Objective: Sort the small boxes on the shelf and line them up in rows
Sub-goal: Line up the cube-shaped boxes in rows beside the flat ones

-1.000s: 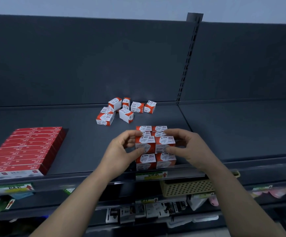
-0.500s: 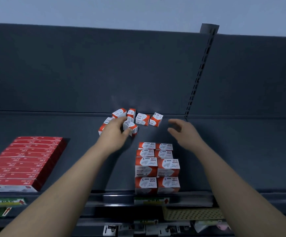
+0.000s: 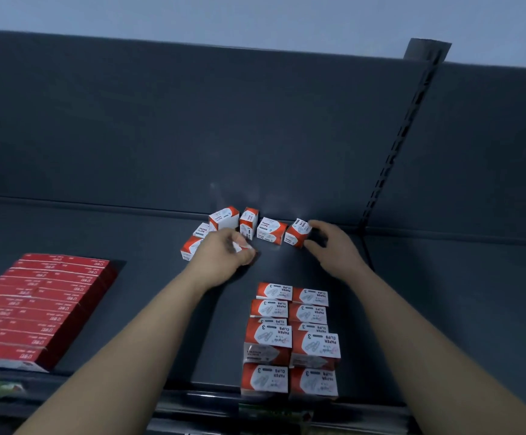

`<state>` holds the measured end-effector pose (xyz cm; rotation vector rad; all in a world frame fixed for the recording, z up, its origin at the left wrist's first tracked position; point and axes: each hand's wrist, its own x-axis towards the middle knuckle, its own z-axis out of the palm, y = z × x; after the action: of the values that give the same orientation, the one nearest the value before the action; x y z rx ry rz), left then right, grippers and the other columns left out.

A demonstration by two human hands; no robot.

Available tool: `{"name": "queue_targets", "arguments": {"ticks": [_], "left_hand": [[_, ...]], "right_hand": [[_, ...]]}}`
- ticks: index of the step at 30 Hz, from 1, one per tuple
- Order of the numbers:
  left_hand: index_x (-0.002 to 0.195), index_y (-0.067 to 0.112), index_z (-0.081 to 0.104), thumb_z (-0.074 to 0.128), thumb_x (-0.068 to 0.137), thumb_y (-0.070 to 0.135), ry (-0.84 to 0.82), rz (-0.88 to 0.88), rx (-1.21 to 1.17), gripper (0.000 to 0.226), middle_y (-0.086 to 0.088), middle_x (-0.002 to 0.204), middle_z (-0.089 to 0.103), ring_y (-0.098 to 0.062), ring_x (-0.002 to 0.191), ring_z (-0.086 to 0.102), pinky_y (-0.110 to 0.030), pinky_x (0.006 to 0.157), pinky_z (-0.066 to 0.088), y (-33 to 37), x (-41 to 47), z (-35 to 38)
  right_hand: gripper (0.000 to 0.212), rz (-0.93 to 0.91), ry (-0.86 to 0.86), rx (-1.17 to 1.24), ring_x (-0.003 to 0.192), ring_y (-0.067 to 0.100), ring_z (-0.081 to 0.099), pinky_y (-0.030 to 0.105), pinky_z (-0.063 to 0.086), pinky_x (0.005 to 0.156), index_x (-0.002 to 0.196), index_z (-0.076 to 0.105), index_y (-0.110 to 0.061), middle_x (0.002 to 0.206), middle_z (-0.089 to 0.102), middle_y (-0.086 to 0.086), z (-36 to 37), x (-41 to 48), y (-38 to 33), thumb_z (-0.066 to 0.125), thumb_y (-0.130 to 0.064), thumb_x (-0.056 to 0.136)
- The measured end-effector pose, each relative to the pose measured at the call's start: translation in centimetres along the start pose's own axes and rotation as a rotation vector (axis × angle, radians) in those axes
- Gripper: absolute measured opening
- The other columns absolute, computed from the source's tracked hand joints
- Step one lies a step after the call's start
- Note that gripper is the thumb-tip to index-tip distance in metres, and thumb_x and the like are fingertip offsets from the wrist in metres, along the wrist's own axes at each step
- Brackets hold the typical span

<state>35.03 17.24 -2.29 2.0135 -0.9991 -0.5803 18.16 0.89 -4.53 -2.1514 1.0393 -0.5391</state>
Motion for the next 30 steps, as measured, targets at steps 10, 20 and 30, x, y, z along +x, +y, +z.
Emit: {"name": "queue_targets", "arguments": {"ticks": [10, 20, 30], "left_hand": [[0.116, 0.025, 0.056, 0.063, 0.086, -0.003, 0.063, -0.003, -0.594, 0.041, 0.006, 0.116, 0.066, -0.007, 0.095, 0.065, -0.025, 0.088, 0.053, 0.0, -2.6, -0.7], [0.103, 0.008, 0.067, 0.067, 0.08, -0.006, -0.083, 0.041, -0.705, 0.027, -0.003, 0.089, 0.074, -0.009, 0.081, 0.069, -0.016, 0.07, 0.053, 1.4, -5.6, -1.9], [0.09, 0.019, 0.078, 0.077, 0.066, 0.013, -0.199, 0.113, -0.633, 0.026, -0.007, 0.081, 0.06, -0.019, 0.078, 0.055, -0.021, 0.077, 0.05, 0.9, -9.1, -0.8]], "right_hand": [[0.038, 0.078, 0.025, 0.139, 0.092, 0.014, 0.058, 0.024, 0.042, 0.076, 0.106, 0.058, -0.018, 0.106, 0.062, 0.002, 0.9, 1.8, -0.6, 0.078, -0.014, 0.074], [0.046, 0.245, -0.135, 1.019, 0.094, 0.023, 0.064, 0.033, 0.055, 0.075, 0.119, 0.057, -0.012, 0.107, 0.062, 0.012, -2.4, -2.0, -2.8, 0.052, 0.014, 0.081], [0.045, 0.146, -0.274, 0.774, 0.094, 0.023, 0.068, 0.036, 0.053, 0.087, 0.13, 0.05, -0.023, 0.106, 0.071, 0.009, -4.1, -6.3, -4.1, 0.057, -0.004, 0.091]]}}
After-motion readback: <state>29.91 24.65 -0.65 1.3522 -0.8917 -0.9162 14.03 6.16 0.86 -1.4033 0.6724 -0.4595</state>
